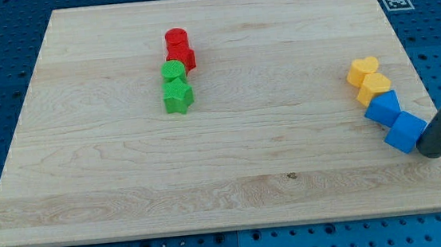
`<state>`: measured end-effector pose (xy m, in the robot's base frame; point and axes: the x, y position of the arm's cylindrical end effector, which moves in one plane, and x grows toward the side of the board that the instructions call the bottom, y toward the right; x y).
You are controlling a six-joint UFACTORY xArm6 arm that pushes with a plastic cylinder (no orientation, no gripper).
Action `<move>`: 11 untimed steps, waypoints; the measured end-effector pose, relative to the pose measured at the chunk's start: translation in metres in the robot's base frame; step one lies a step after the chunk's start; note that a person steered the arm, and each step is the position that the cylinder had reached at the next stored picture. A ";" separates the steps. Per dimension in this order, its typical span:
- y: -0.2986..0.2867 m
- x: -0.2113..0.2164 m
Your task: Separate the yellow heart from the yellow hexagon
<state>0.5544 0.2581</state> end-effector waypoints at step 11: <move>-0.003 -0.127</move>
